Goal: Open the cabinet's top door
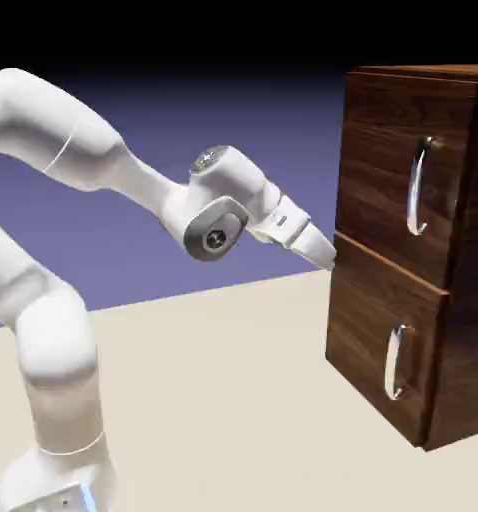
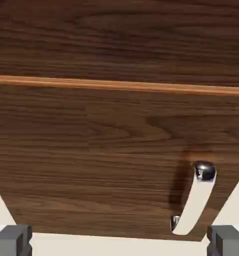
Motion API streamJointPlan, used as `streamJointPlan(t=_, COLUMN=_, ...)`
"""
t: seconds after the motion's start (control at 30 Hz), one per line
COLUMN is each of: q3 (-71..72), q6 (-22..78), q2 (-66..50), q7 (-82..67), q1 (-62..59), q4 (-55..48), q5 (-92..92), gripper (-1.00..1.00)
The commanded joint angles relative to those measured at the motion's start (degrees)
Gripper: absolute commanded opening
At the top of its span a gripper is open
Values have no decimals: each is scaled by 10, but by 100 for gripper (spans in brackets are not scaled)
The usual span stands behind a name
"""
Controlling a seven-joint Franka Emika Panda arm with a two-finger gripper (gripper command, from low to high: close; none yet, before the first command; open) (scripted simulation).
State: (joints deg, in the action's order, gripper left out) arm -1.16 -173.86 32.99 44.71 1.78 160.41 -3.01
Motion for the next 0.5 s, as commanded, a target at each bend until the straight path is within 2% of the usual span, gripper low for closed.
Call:
streamJointPlan(t=0.0, q3=-10, q6=1, q2=3, q7=19, q1=9, q4=-5, q5=-25, gripper=0)
streamJointPlan(t=0.47, q3=-145, q6=18, q2=42, q7=280, q1=136, q4=-74, q5=-374, gripper=0)
